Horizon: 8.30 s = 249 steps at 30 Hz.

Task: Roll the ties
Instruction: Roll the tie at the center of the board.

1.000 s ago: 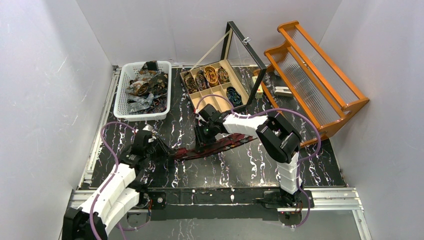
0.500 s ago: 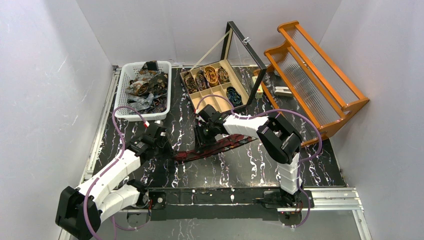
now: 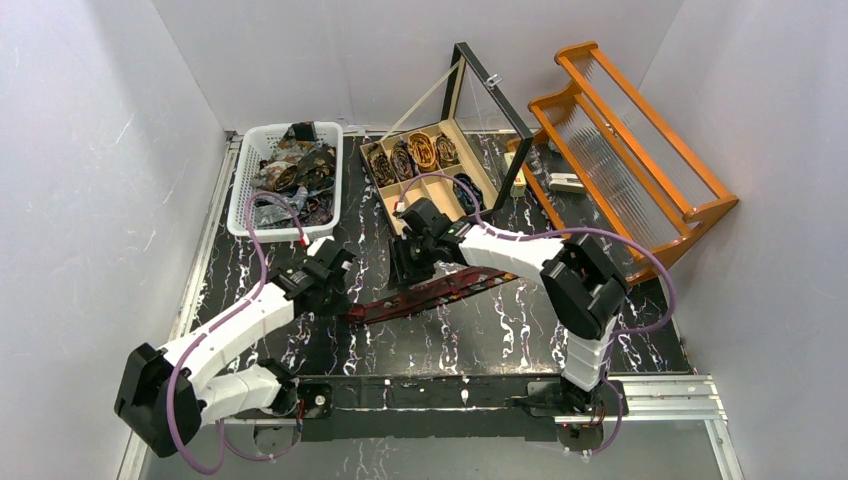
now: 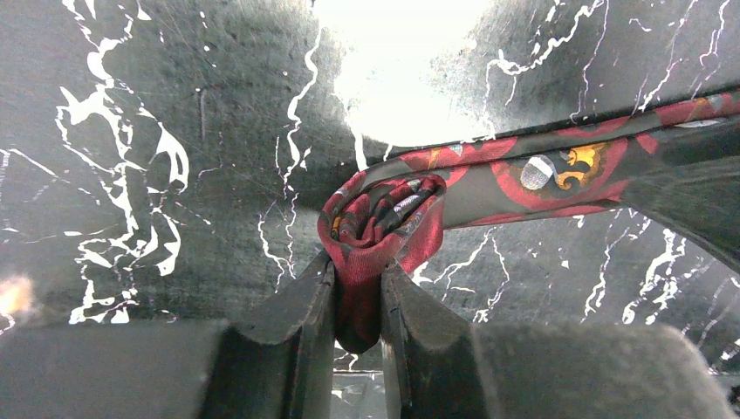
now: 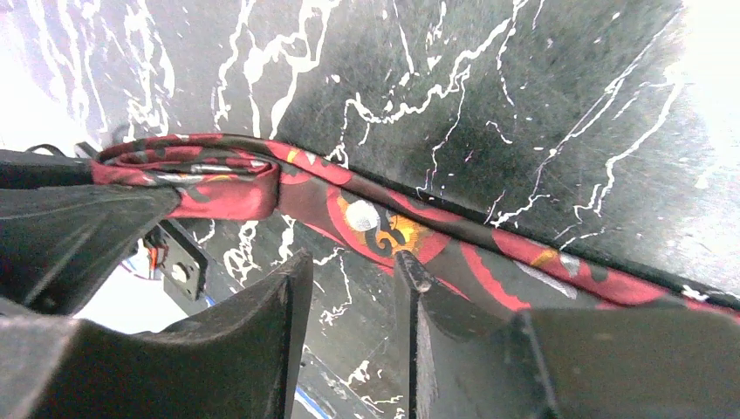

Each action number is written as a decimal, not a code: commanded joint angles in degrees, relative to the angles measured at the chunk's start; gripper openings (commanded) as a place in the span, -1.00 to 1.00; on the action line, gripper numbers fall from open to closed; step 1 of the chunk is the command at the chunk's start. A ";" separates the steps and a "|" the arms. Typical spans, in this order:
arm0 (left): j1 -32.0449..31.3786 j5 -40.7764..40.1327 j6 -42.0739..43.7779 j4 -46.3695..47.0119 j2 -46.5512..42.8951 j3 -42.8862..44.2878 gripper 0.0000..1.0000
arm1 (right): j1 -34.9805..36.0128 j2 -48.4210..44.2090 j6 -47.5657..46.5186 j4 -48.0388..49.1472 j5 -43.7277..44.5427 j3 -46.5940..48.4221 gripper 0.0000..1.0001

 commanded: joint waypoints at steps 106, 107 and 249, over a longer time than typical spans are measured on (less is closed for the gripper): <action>17.37 16.30 -9.28 4.16 -15.66 -11.53 0.97 | 7.36 6.18 -63.80 29.15 -12.49 -10.62 0.91; 17.35 16.53 -9.34 4.15 -15.56 -11.81 0.97 | 7.36 6.70 -64.64 27.59 -12.33 -10.18 0.87; 16.37 30.49 -4.32 36.65 -11.66 -29.50 -0.17 | 1.42 1.92 4.93 7.13 -2.49 -6.81 -0.07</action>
